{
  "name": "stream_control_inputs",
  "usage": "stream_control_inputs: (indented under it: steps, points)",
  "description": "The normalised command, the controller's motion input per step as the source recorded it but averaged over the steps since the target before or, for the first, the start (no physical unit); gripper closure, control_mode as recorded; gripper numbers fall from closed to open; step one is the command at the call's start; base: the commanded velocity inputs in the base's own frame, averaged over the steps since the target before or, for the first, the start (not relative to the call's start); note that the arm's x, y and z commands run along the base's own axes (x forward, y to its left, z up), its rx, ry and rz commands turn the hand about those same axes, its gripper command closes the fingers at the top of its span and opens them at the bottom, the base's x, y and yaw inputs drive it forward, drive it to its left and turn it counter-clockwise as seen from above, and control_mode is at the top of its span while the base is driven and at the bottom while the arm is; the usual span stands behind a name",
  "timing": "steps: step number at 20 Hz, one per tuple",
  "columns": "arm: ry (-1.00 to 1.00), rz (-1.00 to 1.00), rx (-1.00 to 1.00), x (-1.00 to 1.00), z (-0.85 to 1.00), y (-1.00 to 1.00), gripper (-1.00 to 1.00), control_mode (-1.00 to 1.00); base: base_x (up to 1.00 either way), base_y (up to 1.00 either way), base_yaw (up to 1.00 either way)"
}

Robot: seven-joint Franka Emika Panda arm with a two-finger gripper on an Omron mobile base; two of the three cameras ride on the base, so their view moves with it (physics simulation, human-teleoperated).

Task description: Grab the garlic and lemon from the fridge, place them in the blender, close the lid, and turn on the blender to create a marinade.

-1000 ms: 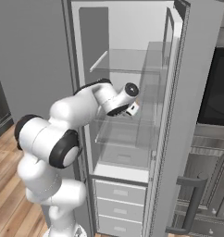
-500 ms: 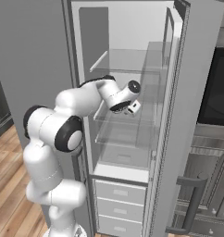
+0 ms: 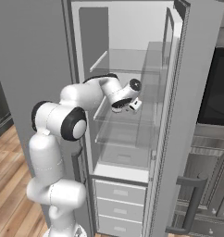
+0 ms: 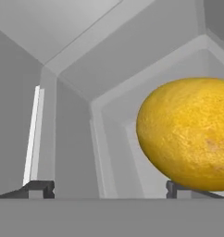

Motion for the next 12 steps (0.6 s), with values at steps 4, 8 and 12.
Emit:
stream_control_inputs:
  steps: [4,8,12]
  points:
    - [0.0,0.0,0.0,-0.1,-0.2,0.25,-1.0,-1.0,0.0,0.0,0.0]
    - [0.0,0.0,0.0,-0.28,0.0,0.33,-1.0,-1.0,0.0,0.0,0.0]
    - [0.01,0.03,0.0,-0.23,-0.14,0.15,-1.0,-1.0,0.0,0.0,0.0]
